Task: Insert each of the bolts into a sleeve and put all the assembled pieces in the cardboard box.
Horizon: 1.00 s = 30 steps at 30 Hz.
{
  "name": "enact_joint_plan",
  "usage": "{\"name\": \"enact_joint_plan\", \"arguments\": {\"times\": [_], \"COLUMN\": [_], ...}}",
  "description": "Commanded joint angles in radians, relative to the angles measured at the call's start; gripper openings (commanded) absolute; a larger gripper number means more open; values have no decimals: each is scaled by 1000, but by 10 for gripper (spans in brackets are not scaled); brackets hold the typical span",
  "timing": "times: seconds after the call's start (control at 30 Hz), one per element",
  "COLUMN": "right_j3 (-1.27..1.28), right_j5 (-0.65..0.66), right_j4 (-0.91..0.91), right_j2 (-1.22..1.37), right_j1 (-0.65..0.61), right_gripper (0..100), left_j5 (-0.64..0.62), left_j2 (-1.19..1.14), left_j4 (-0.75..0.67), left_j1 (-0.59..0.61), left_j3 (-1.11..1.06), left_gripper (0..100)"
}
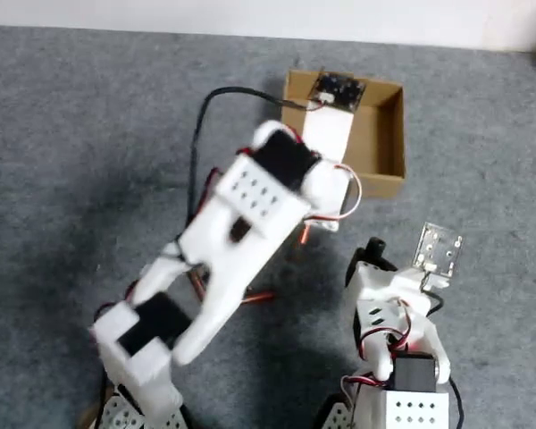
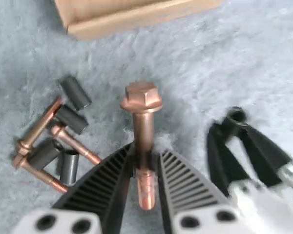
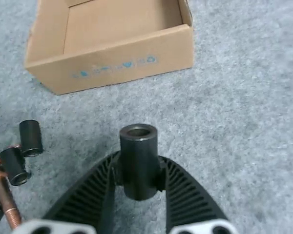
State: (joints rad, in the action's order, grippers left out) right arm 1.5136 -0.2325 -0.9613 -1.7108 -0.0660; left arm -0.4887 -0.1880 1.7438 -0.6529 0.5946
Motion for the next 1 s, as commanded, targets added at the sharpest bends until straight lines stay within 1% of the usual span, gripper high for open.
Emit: {"name": "enact_joint_plan", "arguments": {"times": [0.0, 0.17, 0.27, 0.57, 0.6, 0.7, 0.83, 0.9, 0.97], "right_j3": [-16, -16, -16, -16, -15, -15, -16, -16, -18], "right_j5": [6, 6, 6, 6, 6, 6, 6, 6, -25], "right_j4": [30, 28, 27, 24, 24, 24, 24, 24, 25], "right_j2": [-10, -10, -10, -10, -10, -10, -10, -10, -18], "right_j1": [10, 10, 10, 8, 8, 8, 8, 8, -5], "right_gripper": [4, 4, 4, 4, 4, 4, 4, 4, 4], "left_j5": [8, 18, 69, 80, 87, 161, 178, 186, 261], "left_j2": [182, 381, 509, 866, 905, 1038, 1224, 1310, 1388], "left_j4": [6, 8, 6, -3, -26, -133, -241, -276, -338], "left_j1": [-27, -24, -24, -22, -22, -22, -19, 8, 54], "left_j3": [-27, -137, -283, -739, -792, -978, -1225, -1323, -1411], "left_gripper": [4, 4, 4, 4, 4, 4, 4, 4, 4]}}
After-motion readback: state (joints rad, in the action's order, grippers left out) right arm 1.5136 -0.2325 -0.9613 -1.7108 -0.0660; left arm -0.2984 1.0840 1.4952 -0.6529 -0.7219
